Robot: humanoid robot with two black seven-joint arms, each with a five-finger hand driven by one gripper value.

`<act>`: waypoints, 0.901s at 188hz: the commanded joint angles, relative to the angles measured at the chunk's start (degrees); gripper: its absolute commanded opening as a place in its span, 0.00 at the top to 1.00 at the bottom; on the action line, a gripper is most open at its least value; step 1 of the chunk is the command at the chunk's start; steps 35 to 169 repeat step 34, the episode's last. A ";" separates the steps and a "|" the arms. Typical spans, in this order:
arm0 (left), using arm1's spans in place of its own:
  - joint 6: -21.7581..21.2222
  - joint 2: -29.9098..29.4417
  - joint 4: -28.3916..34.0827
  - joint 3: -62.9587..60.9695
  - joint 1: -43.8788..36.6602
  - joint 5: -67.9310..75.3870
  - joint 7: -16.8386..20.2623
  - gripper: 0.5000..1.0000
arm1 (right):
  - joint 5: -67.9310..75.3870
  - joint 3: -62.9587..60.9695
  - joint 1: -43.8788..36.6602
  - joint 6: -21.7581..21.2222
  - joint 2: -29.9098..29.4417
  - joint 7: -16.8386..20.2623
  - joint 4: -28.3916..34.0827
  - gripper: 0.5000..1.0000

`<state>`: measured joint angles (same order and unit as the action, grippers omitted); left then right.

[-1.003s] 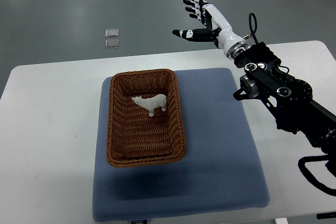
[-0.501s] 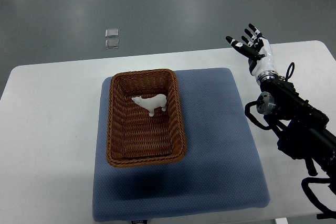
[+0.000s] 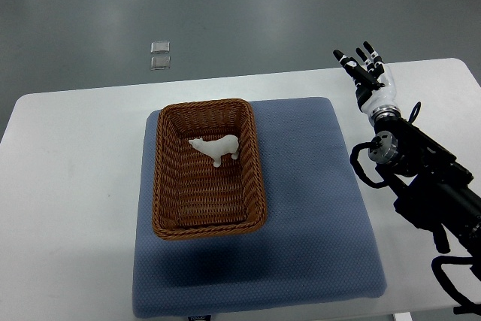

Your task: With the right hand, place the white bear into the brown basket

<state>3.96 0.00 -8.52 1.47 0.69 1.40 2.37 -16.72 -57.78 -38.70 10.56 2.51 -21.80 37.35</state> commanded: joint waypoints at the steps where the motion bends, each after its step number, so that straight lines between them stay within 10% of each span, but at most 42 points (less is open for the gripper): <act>1: 0.00 0.00 -0.09 -0.06 -0.34 0.09 0.00 0.00 | 0.02 0.30 0.29 0.08 -0.05 -0.09 0.00 0.15; 169: 0.00 0.00 0.70 -0.32 -0.08 -0.08 0.00 0.00 | 0.02 0.13 0.99 0.17 -0.05 -0.70 0.00 0.15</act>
